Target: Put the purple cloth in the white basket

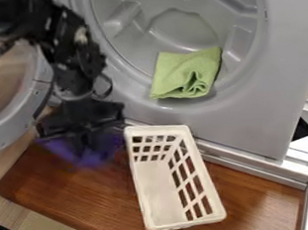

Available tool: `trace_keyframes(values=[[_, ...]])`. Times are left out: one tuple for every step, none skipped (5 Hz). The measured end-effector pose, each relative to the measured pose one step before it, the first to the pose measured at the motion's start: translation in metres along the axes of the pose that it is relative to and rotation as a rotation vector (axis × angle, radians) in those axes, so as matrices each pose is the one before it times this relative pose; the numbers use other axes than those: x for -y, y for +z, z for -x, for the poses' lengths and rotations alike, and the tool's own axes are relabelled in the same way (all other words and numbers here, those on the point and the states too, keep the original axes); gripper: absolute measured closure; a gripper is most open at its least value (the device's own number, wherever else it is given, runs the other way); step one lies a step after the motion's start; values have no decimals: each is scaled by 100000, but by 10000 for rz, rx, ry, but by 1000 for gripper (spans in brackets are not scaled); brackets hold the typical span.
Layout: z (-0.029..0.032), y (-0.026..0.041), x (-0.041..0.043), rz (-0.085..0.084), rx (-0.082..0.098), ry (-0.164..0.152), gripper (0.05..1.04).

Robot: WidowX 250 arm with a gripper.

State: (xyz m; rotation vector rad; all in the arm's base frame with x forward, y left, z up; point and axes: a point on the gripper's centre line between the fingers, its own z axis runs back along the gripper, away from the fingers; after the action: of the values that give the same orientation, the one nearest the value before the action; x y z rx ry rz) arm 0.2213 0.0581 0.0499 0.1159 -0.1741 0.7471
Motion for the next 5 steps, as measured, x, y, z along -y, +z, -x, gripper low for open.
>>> trace_keyframes(values=[[408,1845,519,-384,329,-234,955],[145,1134,-20,10,237,-6,955],[32,1108,441,124,304,-241,955],[112,177,1214,536,135,-270,955],[973,-1205,1881,545,-266,-595,955]])
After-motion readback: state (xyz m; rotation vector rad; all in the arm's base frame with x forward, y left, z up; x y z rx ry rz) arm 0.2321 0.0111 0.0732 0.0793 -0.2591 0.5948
